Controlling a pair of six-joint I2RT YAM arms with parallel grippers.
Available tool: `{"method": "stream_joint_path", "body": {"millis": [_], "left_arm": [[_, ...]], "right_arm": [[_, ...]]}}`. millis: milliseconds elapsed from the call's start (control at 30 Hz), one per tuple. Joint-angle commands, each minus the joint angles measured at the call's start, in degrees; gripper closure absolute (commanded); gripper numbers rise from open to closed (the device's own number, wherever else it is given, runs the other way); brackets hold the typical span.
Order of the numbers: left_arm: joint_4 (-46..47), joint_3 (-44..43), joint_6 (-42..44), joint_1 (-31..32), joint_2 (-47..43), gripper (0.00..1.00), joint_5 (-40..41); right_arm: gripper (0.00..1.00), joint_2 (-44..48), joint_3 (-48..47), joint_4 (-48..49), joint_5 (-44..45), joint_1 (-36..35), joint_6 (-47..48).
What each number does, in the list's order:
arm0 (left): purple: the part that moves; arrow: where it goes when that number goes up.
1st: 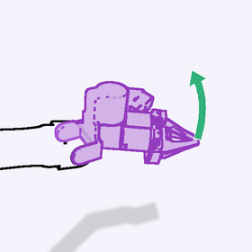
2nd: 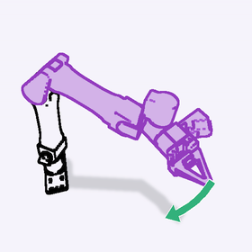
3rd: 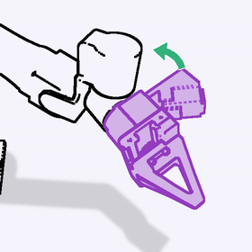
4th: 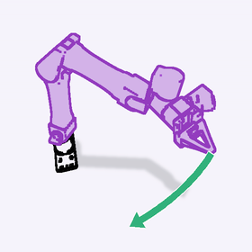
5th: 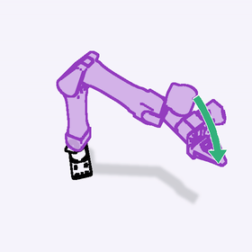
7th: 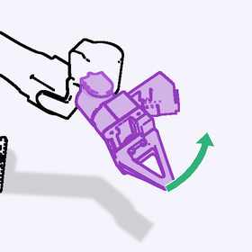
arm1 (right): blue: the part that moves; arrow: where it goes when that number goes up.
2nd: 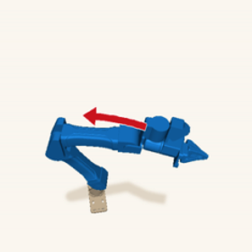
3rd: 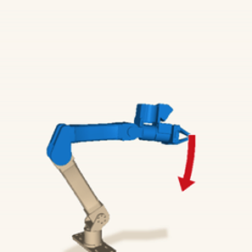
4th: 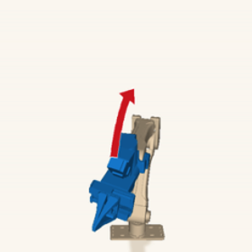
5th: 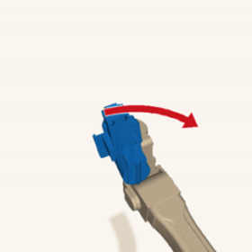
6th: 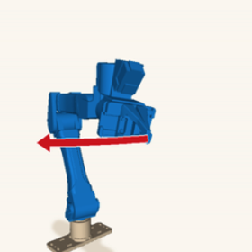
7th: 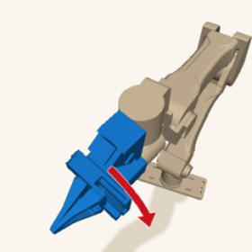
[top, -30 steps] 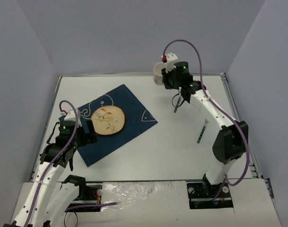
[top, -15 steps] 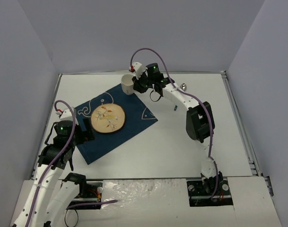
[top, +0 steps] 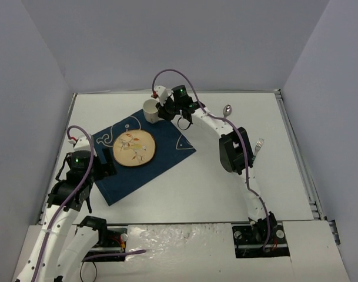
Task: Set the dinner table for one person
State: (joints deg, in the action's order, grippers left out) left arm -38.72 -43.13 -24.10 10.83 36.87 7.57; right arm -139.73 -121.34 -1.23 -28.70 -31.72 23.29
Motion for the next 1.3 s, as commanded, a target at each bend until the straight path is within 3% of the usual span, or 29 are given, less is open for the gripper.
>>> {"method": "stream_joint_path", "body": {"millis": [0,600,733,1000,1167,1267], "left_arm": [[2.7,-0.5,0.1,0.2,1.3,0.03,0.3],[3.1,-0.5,0.2,0.2,2.2,0.03,-0.8],[3.1,-0.5,0.3,0.2,2.1,0.03,-0.8],[3.0,-0.5,0.3,0.2,1.9,0.03,-0.7],[2.9,-0.5,0.3,0.2,1.6,0.03,-0.7],[2.9,-0.5,0.3,0.2,1.4,0.03,-0.8]], "right_arm": [[1.00,1.6,-6.7,9.5,-0.4,-0.8,1.1],[0.99,-2.6,-10.6,10.2,2.8,-1.3,-0.7],[0.81,-2.3,-10.3,10.2,3.4,-1.4,-0.7],[0.77,-3.4,-11.0,10.3,3.2,-1.4,-1.1],[0.53,-1.6,-9.1,10.4,3.6,-1.4,-1.8],[0.47,1.6,-5.6,10.5,4.9,-1.3,-1.9]]}}
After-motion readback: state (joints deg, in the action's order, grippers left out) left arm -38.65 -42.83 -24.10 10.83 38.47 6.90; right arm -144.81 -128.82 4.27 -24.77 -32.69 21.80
